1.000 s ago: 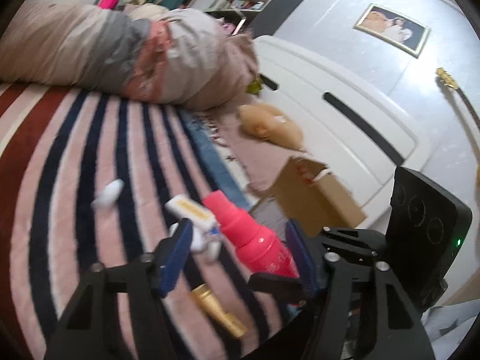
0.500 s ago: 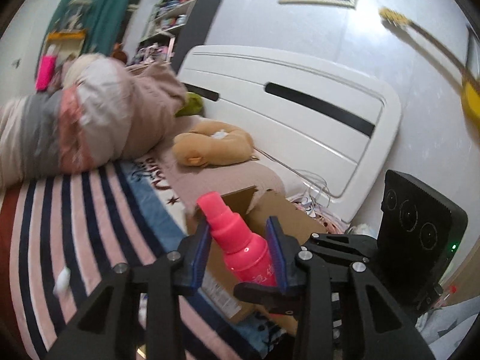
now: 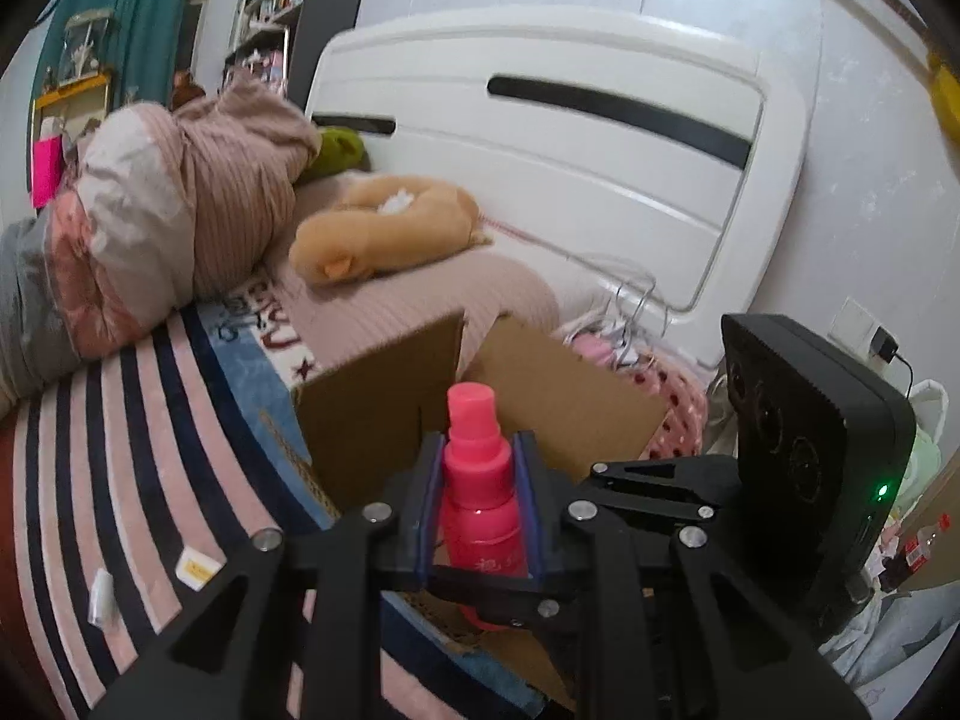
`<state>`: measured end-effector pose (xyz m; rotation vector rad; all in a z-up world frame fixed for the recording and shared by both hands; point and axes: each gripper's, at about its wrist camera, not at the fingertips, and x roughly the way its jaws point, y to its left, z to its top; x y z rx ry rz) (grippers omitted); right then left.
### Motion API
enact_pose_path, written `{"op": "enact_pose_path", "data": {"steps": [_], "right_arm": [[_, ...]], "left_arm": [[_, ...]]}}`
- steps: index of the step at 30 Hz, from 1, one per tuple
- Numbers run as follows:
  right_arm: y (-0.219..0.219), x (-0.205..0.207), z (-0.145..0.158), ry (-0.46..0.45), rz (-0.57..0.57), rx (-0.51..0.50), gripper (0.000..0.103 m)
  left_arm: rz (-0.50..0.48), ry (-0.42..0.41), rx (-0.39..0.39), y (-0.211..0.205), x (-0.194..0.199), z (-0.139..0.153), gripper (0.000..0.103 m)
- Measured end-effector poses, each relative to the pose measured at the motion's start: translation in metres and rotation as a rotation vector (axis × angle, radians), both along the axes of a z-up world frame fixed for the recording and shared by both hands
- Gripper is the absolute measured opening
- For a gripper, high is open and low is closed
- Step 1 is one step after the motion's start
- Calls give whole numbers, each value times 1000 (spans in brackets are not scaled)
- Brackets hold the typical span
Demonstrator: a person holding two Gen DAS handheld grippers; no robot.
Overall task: Organize rigid objects
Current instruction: 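Lower the pink bottle into the cardboard box and release it, then grasp the gold lipstick tube with the right gripper while the left gripper grasps the small white bottle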
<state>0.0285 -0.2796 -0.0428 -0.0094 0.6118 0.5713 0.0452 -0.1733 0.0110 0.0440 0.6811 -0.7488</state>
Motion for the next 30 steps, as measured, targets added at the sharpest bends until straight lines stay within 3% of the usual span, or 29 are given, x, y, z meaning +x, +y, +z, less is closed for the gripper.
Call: {"op": "enact_pose_path", "data": {"steps": [7,11,18,24,30], "right_arm": [[-2,10,-21,87,-37,-35,30],[-6,11,-20,90,-61,-39,32],[-7,6,-16,79,-78,-54,37],[2,-8,0,36,-76,-49,39],[37,-22,25,-38,-24,-38,39]], "left_arm": [[21,54,43,-4,8,-20,21],[42,53,27,2,8,-20,39],[79,51,-24,20,5,-11,51],[152,24,-88,58,-5,3,59],[323,-12,-70,117,-18,4,64]]}}
